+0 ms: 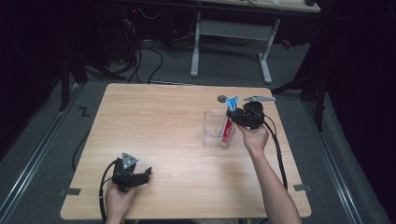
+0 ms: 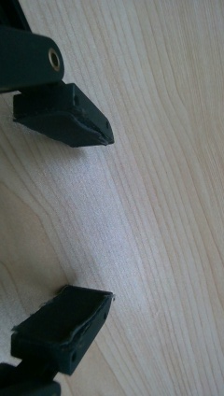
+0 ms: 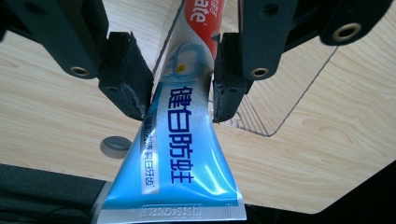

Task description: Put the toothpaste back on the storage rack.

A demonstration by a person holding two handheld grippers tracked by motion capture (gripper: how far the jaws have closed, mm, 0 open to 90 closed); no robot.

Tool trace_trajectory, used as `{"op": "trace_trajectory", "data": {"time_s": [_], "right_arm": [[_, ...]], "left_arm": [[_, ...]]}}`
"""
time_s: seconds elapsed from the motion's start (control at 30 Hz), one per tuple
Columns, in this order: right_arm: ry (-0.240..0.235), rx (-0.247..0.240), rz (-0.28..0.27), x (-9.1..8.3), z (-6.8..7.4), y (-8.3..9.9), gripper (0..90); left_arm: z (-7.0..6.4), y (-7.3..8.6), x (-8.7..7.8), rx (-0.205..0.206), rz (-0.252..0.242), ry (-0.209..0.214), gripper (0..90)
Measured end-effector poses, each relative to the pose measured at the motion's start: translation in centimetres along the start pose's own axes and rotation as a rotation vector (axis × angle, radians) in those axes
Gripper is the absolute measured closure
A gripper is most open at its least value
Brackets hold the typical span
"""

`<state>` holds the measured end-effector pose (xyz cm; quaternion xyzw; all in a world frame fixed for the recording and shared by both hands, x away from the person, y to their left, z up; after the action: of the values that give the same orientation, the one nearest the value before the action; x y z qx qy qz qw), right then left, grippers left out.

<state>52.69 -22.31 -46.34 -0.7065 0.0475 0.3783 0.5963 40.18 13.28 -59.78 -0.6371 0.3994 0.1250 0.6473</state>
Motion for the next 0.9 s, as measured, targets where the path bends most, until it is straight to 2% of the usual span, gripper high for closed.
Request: {"op": "trace_trajectory", "data": {"time_s": [0.23, 0.67, 0.77, 0.9], "right_arm": [[-0.002, 0.009, -0.01, -0.3, -0.1, -0.1, 52.6], [0.003, -0.031, -0.056, -2.4, 0.1, -0.7, 51.6], [0.006, -0.018, -0.086, -2.8, -0.1, -0.7, 51.6], [0.012, -0.003, -0.098, -3.2, -0.6, -0.1, 51.6]], "left_arm": [[0.0, 0.0, 0.0, 0.0, 0.0, 0.0, 20.8], [0.0, 0.0, 0.0, 0.001, 0.0, 0.001, 20.8], [0.0, 0.0, 0.0, 0.002, 0.0, 0.001, 20.8], [0.0, 0.0, 0.0, 0.003, 0.0, 0.002, 20.8]]}}
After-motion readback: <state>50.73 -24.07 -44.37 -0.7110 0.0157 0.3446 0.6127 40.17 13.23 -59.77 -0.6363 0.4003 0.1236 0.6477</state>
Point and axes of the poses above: each handheld gripper's, and its own axes: x roughly forward along the jaws, y roughly out of its underside, z roughly to its left, the point moved 9 cm from there along x, roughly forward along the jaws, and after that the axes turned 9 degrees about -x, right-handed, at the moved point
